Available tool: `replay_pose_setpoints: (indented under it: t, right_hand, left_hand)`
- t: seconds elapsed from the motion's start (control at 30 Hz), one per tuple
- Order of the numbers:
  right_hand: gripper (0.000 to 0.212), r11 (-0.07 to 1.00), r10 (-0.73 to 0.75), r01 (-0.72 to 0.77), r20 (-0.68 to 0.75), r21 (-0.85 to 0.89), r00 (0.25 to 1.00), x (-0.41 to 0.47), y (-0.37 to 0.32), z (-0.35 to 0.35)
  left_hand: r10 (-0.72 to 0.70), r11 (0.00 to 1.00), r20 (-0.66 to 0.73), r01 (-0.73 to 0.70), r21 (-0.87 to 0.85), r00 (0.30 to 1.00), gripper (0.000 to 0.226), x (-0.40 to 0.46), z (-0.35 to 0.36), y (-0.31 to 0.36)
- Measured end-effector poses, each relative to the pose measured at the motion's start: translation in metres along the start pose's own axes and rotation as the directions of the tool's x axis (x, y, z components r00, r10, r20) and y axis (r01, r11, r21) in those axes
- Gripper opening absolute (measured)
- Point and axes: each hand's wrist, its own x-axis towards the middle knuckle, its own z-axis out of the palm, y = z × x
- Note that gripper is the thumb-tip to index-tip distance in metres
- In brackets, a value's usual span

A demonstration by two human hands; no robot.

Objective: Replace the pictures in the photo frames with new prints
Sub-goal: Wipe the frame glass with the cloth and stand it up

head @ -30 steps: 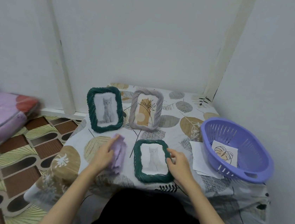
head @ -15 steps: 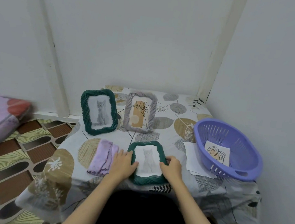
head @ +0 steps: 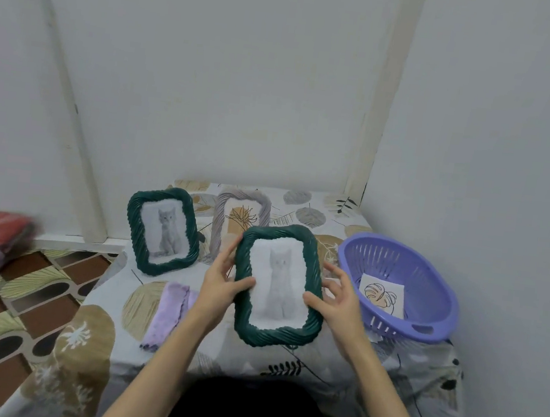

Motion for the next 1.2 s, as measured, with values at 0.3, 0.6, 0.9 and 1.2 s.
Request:
replay_pose_setpoints:
  t: [0.3, 0.6, 0.9, 1.2]
  right_hand:
    - [0.048, 0.991, -0.012, -0.009, 0.161, 0.132, 0.987, 0.028, -0.043, -0.007]
    - [0.069, 0.995, -0.071, 0.055, 0.217, 0.081, 0.974, 0.073, -0.047, -0.025]
    - [0.088, 0.984, -0.039, 0.087, 0.291, -0.153, 0.956, 0.154, -0.041, -0.057]
    - [0.098, 0.971, 0.042, 0.025, 0.268, -0.24, 0.962, 0.211, 0.004, -0.075]
  left_hand:
    - [0.106, 0.994, 0.2, -0.101, -0.034, 0.974, 0.079, 0.008, 0.014, 0.027]
    - [0.102, 0.995, 0.25, -0.095, -0.037, 0.963, 0.076, 0.052, 0.023, 0.024]
    - [0.056, 0.987, 0.254, -0.093, 0.134, 0.966, 0.079, 0.141, 0.046, 0.002]
    - [0.073, 0.909, 0.209, -0.151, 0.388, 0.975, 0.092, 0.205, 0.061, -0.048]
